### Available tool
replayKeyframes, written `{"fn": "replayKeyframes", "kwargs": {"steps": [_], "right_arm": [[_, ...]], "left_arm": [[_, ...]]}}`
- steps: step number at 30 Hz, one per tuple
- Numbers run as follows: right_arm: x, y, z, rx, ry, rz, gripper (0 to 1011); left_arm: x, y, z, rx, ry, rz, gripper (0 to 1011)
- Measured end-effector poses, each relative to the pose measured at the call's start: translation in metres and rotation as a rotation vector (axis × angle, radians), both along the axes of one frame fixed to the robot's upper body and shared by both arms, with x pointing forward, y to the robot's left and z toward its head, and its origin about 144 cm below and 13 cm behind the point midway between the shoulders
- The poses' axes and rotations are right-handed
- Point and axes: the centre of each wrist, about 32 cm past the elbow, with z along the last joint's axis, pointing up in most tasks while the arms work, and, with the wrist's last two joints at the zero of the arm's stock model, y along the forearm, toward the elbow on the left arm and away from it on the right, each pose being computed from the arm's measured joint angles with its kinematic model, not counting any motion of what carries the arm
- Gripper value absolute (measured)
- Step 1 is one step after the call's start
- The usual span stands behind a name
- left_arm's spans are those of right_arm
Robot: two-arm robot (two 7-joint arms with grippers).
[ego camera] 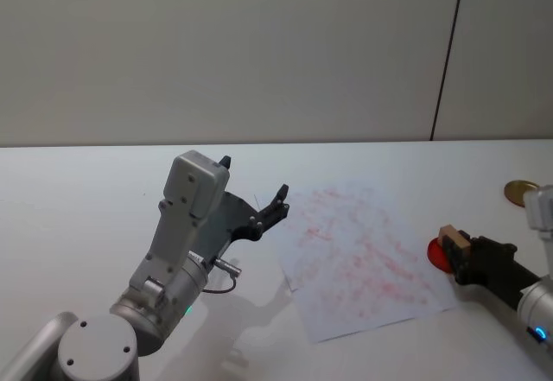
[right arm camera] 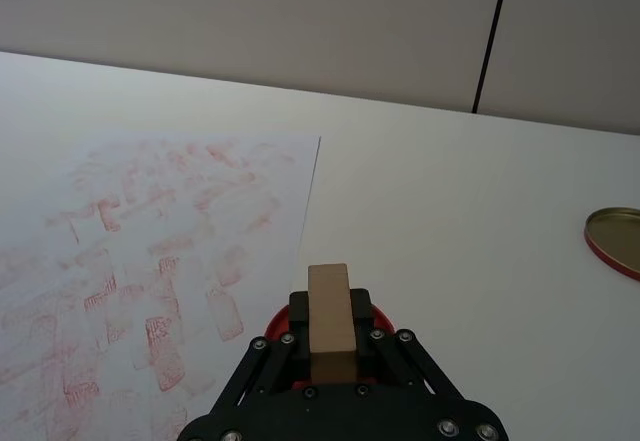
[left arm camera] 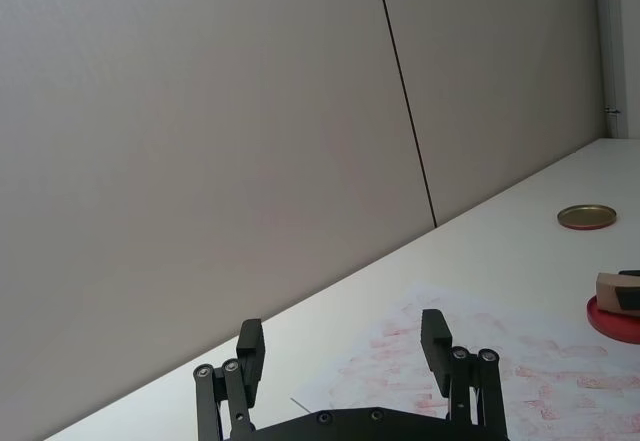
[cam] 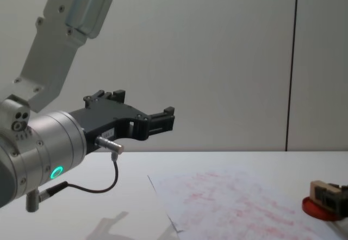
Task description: Use the one hand to pick up the stamp and affix it onto the A4 paper.
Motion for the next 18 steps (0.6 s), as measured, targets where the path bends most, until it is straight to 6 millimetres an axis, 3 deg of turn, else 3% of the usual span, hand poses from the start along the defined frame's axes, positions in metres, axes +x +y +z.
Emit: {"fn": "replayKeyframes", "kwargs": {"steps": [8, 18], "right_arm": [[0.0016, 0.001, -0.0052, -0.008, 0.02, -0.003, 233], [0.0029, 0.0022, -0.0075, -0.008, 0.024, -0.008, 549]], "left_arm": [[0.0, 0.0, 0.0, 0.0, 0.0, 0.0, 993], [0.0, 0.0, 0.0, 0.0, 0.0, 0.0, 993]]}}
